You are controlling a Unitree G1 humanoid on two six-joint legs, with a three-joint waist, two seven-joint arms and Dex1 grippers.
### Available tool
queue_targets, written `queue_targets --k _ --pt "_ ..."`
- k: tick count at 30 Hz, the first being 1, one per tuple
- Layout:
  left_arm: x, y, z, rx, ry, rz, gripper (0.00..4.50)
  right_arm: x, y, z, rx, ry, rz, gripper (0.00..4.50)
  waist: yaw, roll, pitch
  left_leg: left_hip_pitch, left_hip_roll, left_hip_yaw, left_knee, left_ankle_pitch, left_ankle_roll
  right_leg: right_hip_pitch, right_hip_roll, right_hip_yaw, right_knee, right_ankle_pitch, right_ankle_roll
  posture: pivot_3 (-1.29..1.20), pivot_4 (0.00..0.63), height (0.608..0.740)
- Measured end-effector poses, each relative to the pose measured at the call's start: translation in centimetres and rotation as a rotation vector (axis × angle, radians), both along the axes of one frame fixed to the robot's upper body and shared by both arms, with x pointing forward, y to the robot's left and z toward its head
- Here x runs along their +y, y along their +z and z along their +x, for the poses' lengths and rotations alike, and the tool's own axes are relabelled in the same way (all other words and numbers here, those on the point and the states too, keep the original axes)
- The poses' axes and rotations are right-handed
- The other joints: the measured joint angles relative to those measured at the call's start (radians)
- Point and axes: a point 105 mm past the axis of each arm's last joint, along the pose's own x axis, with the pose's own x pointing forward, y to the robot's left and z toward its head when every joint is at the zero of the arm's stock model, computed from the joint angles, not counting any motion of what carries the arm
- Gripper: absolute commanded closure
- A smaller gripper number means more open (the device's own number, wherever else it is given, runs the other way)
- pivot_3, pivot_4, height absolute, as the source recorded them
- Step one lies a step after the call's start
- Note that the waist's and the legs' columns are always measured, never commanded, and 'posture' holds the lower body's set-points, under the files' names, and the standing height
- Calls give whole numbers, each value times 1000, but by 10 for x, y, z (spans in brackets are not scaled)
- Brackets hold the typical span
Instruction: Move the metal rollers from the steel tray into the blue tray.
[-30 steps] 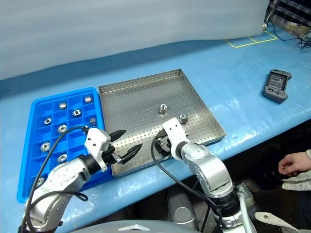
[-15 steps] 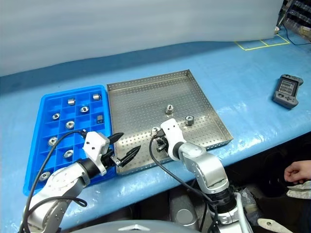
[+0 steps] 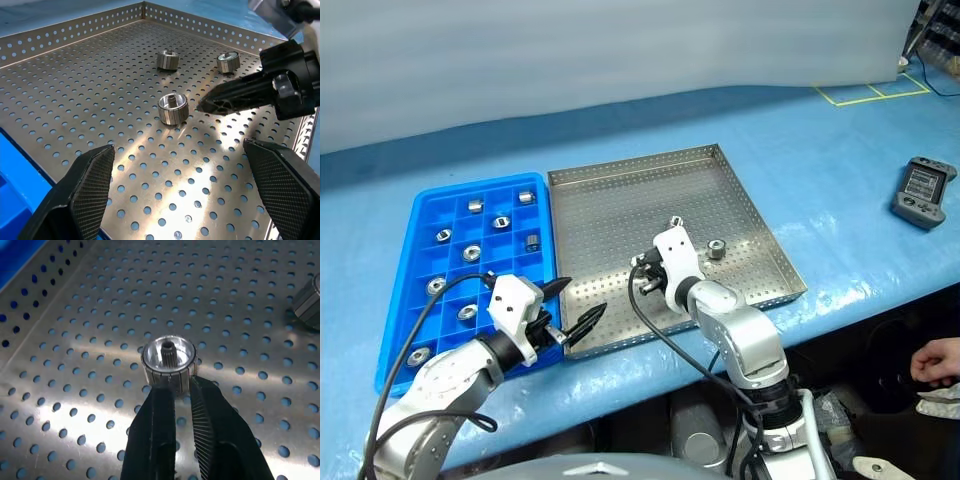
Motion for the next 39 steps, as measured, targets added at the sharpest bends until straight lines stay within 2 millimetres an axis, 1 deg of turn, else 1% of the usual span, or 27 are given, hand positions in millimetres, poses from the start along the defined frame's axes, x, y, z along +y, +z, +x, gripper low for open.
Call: queue_targets --k 3,7,10,14,18,25,28,34,35,37,39 --pt "1 1 -1 -4 5 1 0 7 11 1 -39 29 32 2275 8 0 0 0 0 0 0 0 0 0 0 0 0 0 0 -50 150 740" --pt "2 2 -2 -6 12 1 0 14 18 5 -64 42 58 998 10 1 1 0 0 0 0 0 0 0 0 0 0 0 0 -38 150 740" --pt "2 2 -3 -6 17 2 0 19 14 10 -60 43 68 37 12 1 1 0 0 0 0 0 0 0 0 0 0 0 -1 -30 150 740" --pt "3 1 -4 -5 20 1 0 22 -1 21 -34 19 58 37 13 2 1 0 0 0 0 0 0 0 0 0 0 0 -1 -21 150 740" --pt "3 0 -6 5 18 -4 0 19 -9 33 -38 -35 46 37 21 2 1 -1 0 0 -1 0 0 -1 0 0 0 -1 -1 -16 150 740" --pt "3 -2 -8 16 8 -7 0 15 -25 34 -10 -54 19 37 36 2 2 -1 0 0 -1 0 0 -1 0 -1 0 -1 -3 -13 150 740" --pt "3 -3 -9 19 7 -7 0 14 -28 32 -7 -57 19 627 39 2 2 -1 0 0 -1 0 0 -1 0 -1 0 -1 -3 -13 150 740" --pt "3 -2 -9 18 8 -8 0 12 -31 21 6 -45 21 2586 42 3 2 0 0 0 -1 0 0 -1 0 -1 0 -2 -3 -2 150 740" --pt "4 -2 -9 17 10 -9 0 13 -31 19 10 -38 25 2798 43 3 2 0 0 0 -1 0 0 -1 0 -1 0 -2 -3 -2 150 740" --pt "4 -3 -9 16 14 -12 0 15 -28 13 15 -18 23 2788 45 3 2 -1 0 0 -1 0 0 -1 0 -1 0 -2 -3 13 150 740" --pt "4 -2 -9 9 17 -16 0 16 -21 10 -1 5 19 2788 48 3 2 -1 0 0 -1 0 0 -1 0 -1 0 -2 -3 27 150 740"
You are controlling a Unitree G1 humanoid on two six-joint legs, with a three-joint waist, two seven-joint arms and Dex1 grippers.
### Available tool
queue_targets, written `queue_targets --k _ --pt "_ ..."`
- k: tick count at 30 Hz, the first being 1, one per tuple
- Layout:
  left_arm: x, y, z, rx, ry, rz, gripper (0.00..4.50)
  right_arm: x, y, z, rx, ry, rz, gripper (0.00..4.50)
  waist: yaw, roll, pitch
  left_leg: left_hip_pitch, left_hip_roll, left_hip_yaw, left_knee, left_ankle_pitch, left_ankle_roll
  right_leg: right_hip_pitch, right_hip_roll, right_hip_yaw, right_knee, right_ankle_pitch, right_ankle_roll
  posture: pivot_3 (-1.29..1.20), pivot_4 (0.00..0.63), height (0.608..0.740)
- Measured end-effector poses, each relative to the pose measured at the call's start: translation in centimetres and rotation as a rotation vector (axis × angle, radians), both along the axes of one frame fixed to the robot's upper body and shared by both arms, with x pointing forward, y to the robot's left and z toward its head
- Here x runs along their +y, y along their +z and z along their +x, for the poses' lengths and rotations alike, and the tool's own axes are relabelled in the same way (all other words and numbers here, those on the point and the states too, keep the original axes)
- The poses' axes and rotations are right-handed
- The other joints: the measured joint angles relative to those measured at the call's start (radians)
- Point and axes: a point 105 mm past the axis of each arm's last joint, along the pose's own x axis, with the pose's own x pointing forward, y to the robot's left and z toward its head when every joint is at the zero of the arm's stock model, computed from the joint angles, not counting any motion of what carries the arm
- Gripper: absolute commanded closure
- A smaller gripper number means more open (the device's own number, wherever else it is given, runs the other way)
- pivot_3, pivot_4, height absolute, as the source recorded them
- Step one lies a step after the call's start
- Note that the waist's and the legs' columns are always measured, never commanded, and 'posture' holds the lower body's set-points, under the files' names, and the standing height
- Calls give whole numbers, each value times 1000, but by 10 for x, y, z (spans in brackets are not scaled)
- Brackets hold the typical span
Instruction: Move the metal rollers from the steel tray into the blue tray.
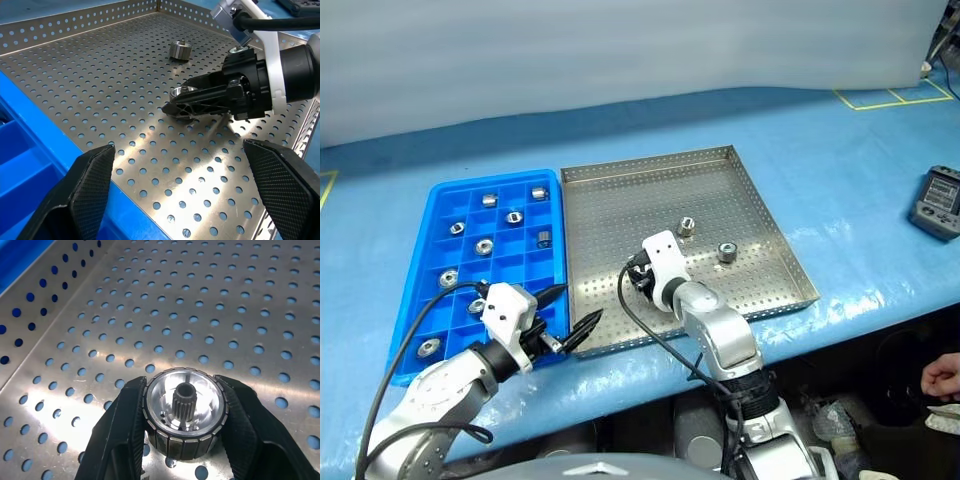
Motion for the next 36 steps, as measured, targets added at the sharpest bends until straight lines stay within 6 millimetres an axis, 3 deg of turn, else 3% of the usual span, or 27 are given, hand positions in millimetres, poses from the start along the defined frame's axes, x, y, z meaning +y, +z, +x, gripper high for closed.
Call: queue_targets --k 6,10,13,20,26,32,36 --pt "7 5 2 -33 88 -38 0 21 42 4 -121 91 16 2788 6 0 0 0 0 0 0 0 0 -2 0 0 1 0 0 81 150 740" --pt "21 21 6 -114 204 -57 0 54 84 14 -238 178 75 2788 18 0 0 -1 1 -2 0 0 0 -2 1 -1 2 0 -1 141 150 740" --pt "40 30 7 -158 327 -58 0 82 100 16 -286 266 108 2788 31 0 0 -1 1 -3 -2 0 0 -2 1 -2 1 1 -4 186 150 740" --pt "77 38 -11 -196 570 -11 0 125 89 18 -276 412 114 2788 88 -1 0 -10 0 -5 -6 3 -6 -12 0 -6 1 4 -6 319 150 740" --pt "87 35 -30 -171 667 4 0 129 64 23 -232 448 96 2788 134 -1 0 -9 0 -10 -11 5 -9 -12 -1 -10 0 -1 -12 373 150 740" --pt "83 37 -34 -182 677 -2 0 126 43 28 -185 439 70 2788 152 -1 0 -8 0 -17 -17 9 -15 -11 0 -16 2 -3 -15 369 150 740" --pt "79 38 -33 -185 669 -13 0 128 42 30 -199 454 68 2788 151 0 0 -6 0 -19 -17 10 -17 -10 1 -17 4 -6 -13 365 150 740"
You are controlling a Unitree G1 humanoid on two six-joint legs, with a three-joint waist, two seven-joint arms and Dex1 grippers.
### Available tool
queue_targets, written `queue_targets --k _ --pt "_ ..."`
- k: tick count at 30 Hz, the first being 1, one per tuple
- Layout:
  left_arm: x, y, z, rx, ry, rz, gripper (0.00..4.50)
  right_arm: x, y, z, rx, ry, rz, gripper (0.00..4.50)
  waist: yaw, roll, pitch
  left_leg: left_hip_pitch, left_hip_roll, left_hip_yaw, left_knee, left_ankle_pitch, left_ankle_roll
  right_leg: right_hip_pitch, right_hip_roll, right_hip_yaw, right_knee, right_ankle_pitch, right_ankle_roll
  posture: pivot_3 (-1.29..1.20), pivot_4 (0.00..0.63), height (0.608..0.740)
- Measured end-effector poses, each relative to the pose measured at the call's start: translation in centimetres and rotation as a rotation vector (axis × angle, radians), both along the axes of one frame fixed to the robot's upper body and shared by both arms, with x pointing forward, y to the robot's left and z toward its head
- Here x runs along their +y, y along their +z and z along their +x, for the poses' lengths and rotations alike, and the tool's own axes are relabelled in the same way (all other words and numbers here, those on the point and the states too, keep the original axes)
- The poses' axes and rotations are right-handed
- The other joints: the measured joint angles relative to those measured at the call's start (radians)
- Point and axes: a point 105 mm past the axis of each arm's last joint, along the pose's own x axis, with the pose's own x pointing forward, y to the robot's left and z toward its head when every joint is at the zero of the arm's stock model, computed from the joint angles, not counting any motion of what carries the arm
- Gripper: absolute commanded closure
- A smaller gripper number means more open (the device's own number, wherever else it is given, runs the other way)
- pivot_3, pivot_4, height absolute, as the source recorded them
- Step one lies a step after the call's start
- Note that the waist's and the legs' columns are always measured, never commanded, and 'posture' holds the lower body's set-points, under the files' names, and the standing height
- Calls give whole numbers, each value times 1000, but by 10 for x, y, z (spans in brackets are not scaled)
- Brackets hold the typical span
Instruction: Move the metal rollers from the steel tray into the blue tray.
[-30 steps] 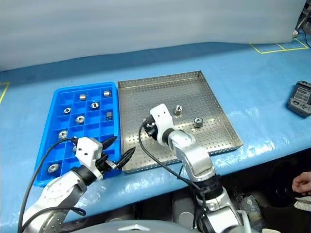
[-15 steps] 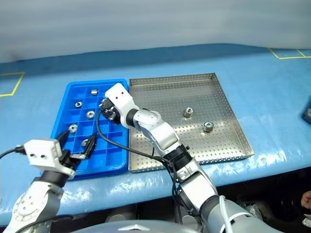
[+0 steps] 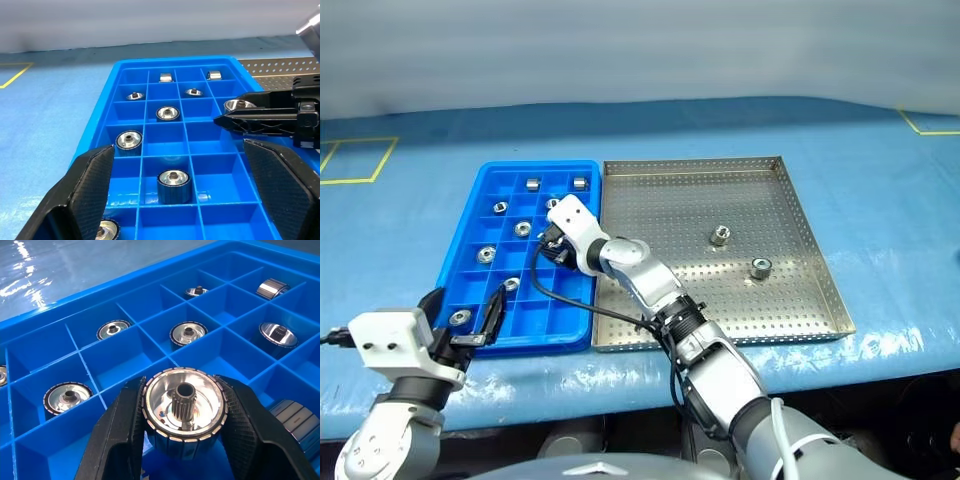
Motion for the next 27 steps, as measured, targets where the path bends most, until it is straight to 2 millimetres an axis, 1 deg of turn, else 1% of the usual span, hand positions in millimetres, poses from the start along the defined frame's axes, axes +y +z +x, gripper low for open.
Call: queue_targets --k 7,12,16,19,24,27 --pt "0 1 1 -8 7 -4 0 2 0 2 -13 22 4 2788 0 0 0 1 0 -2 0 2 -2 0 1 -1 4 -1 -2 426 150 740" --pt "4 -8 -10 32 53 -16 0 2 -2 6 -21 25 -2 2788 10 -1 0 6 1 -3 -1 2 -2 1 1 -1 12 -5 -6 465 150 740" --pt "6 -9 -15 34 81 -13 0 3 -4 8 -19 30 -12 2788 22 0 0 9 6 -3 -1 2 -2 3 7 -1 13 -6 -7 487 150 740" --pt "5 -9 -17 31 89 -12 0 5 -4 5 -24 60 -12 2788 26 0 0 9 10 -3 -2 2 -2 4 11 -1 14 -7 -9 487 150 740" --pt "3 -9 -16 26 88 -21 0 9 -3 0 -26 95 -10 2788 28 0 0 9 11 -3 -4 2 -3 1 12 -2 14 -8 -12 474 150 740" --pt "3 -8 -16 18 88 -20 0 12 6 -2 -29 104 24 2788 30 0 0 7 11 -3 -4 2 -3 0 12 -2 14 -8 -12 466 150 740"
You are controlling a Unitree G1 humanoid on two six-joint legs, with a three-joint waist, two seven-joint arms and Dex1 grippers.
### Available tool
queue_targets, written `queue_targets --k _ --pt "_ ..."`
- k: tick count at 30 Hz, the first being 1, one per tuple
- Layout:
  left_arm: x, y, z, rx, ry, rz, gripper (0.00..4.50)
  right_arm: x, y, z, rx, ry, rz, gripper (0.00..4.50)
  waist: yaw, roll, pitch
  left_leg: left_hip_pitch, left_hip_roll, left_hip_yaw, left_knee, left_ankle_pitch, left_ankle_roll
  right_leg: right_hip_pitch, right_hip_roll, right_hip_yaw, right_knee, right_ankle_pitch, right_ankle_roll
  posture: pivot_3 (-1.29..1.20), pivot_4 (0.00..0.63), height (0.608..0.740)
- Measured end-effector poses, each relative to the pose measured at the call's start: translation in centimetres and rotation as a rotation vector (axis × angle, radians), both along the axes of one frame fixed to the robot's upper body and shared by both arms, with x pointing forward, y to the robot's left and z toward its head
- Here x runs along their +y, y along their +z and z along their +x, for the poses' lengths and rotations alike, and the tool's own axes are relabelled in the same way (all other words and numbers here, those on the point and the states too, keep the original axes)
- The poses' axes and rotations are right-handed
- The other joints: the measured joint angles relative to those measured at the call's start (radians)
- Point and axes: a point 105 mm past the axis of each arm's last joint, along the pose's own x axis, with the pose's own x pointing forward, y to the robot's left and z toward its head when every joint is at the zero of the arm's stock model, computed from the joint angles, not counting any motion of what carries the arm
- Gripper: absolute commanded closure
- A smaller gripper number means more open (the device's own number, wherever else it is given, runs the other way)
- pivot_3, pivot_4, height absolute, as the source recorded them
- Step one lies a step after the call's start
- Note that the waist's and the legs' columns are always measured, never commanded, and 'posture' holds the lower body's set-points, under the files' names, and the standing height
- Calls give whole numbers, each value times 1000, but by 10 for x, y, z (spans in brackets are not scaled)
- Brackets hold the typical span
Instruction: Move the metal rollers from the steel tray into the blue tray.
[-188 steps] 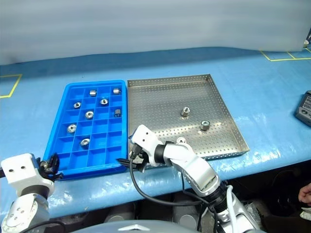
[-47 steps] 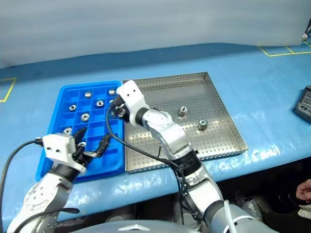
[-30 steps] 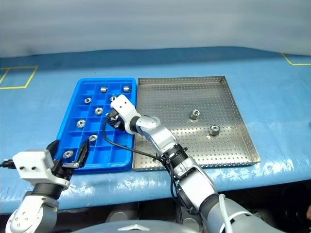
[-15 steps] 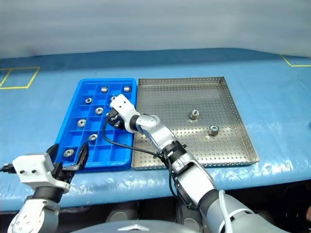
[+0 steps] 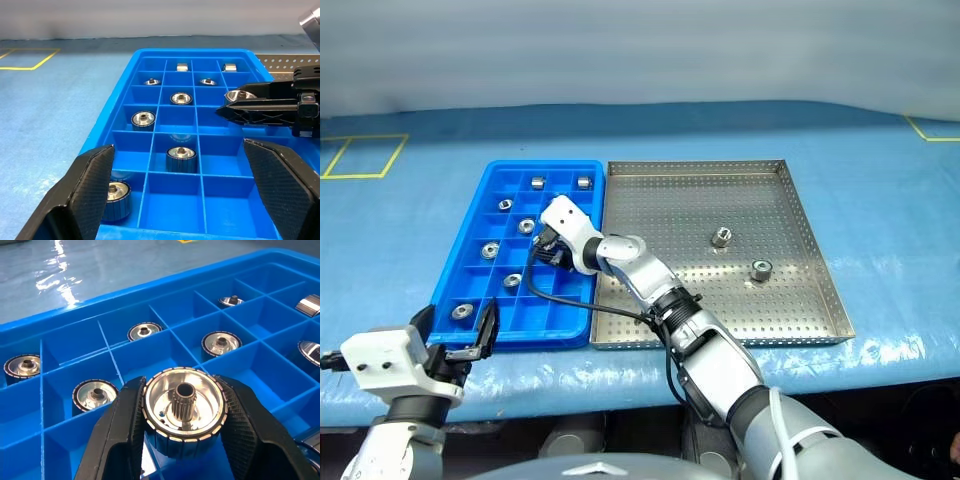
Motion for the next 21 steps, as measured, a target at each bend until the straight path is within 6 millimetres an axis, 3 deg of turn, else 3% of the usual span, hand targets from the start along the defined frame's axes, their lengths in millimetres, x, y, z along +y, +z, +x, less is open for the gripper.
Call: queue_targets --k 5,10,21 --pt "-2 2 2 -14 -11 0 0 3 19 -2 -26 8 61 2788 2 0 0 -1 0 0 0 0 0 0 0 0 -1 0 0 457 150 740" --pt "-3 3 3 -19 -21 -1 0 5 24 -4 -29 12 75 2788 2 0 0 0 0 0 0 0 0 0 0 -1 -1 -1 0 468 150 740" --pt "-2 -4 -5 23 -5 -6 0 -2 -9 3 41 -29 9 2788 15 0 0 0 0 0 -1 0 0 0 0 -1 -1 -1 -1 539 150 740"
